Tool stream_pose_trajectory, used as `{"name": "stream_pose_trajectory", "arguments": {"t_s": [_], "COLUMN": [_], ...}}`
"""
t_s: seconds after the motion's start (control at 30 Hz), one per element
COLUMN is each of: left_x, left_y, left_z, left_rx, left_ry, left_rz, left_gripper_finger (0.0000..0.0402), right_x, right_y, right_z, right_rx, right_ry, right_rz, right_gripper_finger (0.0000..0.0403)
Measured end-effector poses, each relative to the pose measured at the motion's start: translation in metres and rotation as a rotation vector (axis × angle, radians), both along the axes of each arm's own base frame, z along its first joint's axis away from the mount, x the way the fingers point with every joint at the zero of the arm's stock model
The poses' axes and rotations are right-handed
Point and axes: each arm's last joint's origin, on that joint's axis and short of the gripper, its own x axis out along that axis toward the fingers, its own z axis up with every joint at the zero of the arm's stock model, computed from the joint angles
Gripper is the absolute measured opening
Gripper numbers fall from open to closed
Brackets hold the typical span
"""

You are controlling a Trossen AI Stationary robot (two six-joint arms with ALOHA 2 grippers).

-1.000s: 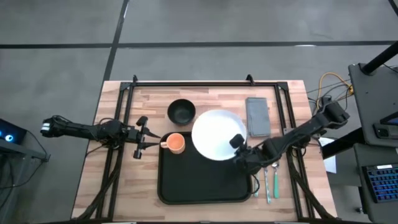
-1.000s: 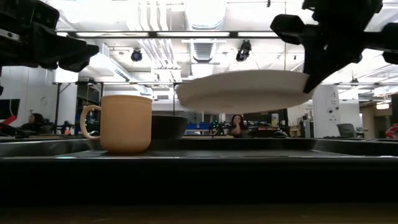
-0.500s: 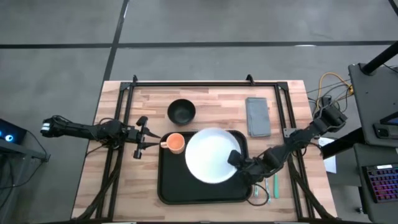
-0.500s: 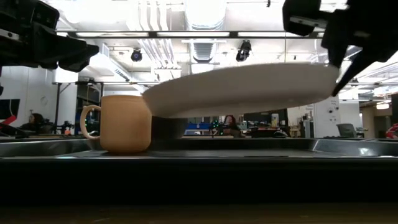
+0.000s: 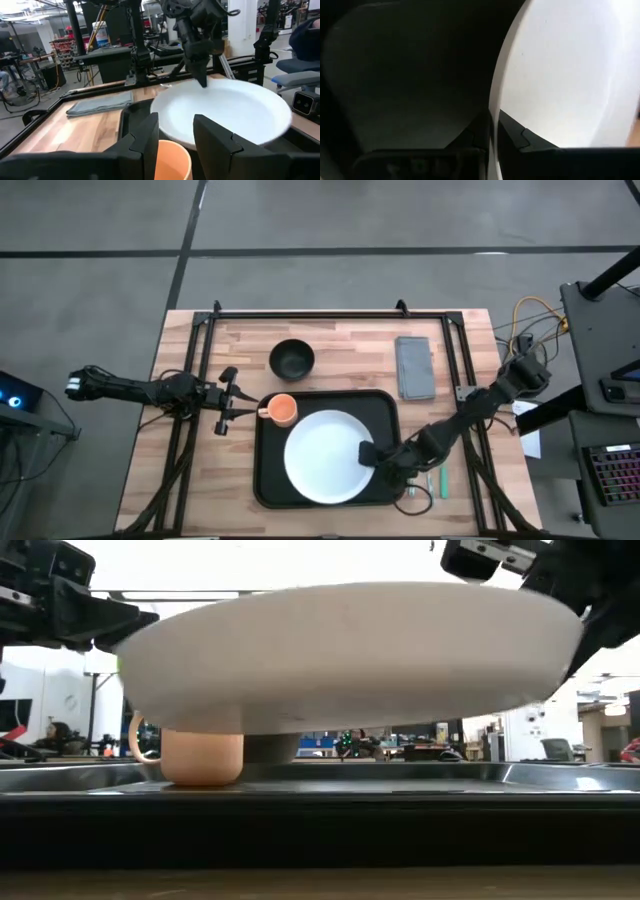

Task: Set up tray
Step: Put the white plate on the black serving tray below the orange mug

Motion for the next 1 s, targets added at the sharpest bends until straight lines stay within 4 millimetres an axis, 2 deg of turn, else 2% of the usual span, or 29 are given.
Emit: {"name": "stream_pose_trajectory", "arguments": {"t_s": [0.33,1.0], "left_x": [0.0,0.001], "left_y": [0.0,0.0], "left_z": [0.0,-0.001], "left_rx": [0.0,0.001], "left_ry": [0.001,0.012], "left_rz": [0.001,0.001], "left_gripper_finger": [0.0105,0.0105], "right_x": [0.021,0.033], "right_y": [-0.009,-0.013], "right_z": [-0.018,-0.018], "right_rx": [-0.031,0.055], "right_ry": [-0.022,-0.055], "right_rz": [0.023,0.079], "right_gripper_finger": [0.0008,0.0008]}}
